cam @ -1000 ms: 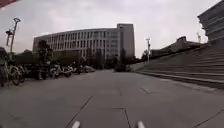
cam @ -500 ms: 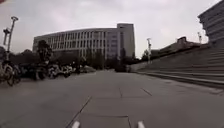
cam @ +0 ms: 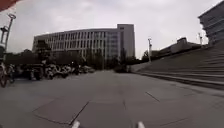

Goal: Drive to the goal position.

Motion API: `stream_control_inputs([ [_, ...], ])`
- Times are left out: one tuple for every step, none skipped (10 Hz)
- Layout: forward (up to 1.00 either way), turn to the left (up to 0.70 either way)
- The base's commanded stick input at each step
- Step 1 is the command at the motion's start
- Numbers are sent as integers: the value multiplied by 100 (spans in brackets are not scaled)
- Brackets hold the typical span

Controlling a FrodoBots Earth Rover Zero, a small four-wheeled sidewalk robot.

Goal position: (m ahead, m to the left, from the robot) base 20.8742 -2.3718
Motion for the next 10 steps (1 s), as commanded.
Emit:
stream_control_inputs([
  [60,0],
  [60,0],
  [60,0],
  [60,0],
  [60,0],
  [60,0],
  [60,0],
  [60,0],
  [60,0],
  [60,0],
])
